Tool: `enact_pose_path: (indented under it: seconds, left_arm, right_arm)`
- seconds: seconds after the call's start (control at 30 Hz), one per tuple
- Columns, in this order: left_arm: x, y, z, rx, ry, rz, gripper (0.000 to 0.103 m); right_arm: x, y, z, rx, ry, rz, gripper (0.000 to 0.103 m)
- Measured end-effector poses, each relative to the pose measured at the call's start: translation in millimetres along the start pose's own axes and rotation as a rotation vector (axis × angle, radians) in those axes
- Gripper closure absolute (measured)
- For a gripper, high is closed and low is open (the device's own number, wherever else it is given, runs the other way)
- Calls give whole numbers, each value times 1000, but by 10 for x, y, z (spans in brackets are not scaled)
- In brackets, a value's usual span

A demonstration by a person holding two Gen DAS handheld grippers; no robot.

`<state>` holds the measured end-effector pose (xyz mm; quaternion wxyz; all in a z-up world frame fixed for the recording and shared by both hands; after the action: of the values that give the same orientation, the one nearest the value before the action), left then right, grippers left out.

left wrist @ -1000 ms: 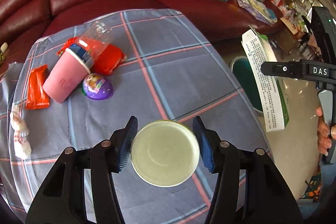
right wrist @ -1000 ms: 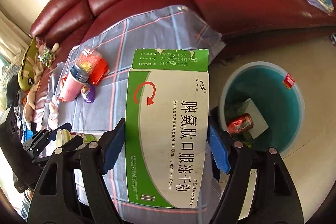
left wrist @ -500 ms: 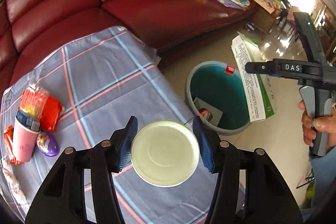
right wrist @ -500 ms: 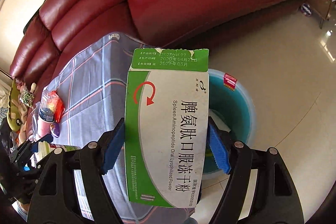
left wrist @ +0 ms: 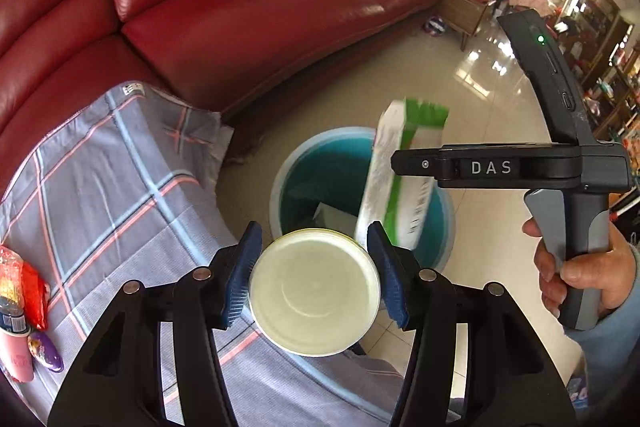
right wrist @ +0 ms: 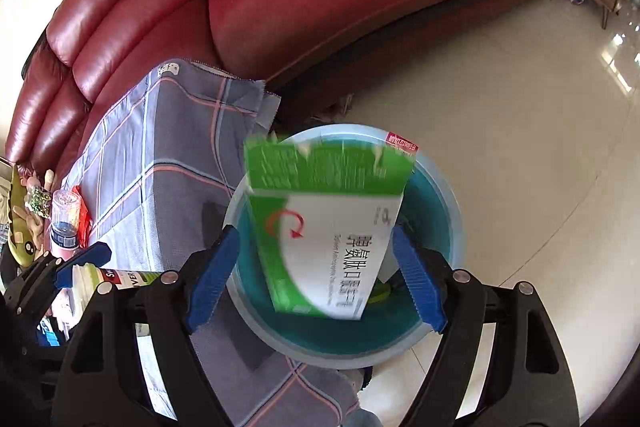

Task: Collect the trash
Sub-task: 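Carry the bottle and box over the teal bin and open both tools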

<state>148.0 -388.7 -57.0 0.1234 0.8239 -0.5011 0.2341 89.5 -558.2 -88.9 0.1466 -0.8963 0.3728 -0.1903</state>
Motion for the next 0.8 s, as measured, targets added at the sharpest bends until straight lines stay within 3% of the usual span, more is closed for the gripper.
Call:
enact_pose_path:
  seconds: [0.3,0.63,0.73,0.8]
  left_arm:
    - [151,135,293,-47,-22,12,47]
    - [198,253,576,-64,-57,15,47]
    - [189,267,580,-26,-60,23,37]
    - [177,264,537,-2,-47,24,16]
  right_arm:
    - [29,175,-60,-23,-3,24,16]
    - [16,344,-106,-64,-6,57,14]
    - [10,364,-123,-69,-3,62,12]
    - [0,353,-129,-74,0,60,12]
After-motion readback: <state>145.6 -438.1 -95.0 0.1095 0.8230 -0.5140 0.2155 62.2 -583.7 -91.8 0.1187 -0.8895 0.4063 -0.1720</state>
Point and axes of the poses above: each gripper's, at about its wrist camera, not at the fingertips, and z roughly the way its jaws point, y to its right, x to its top, the point moved 2 cm from there along z, roughly the way its jaws point, and after that the axes turned 14 degrees about z, right-handed, at the moved point
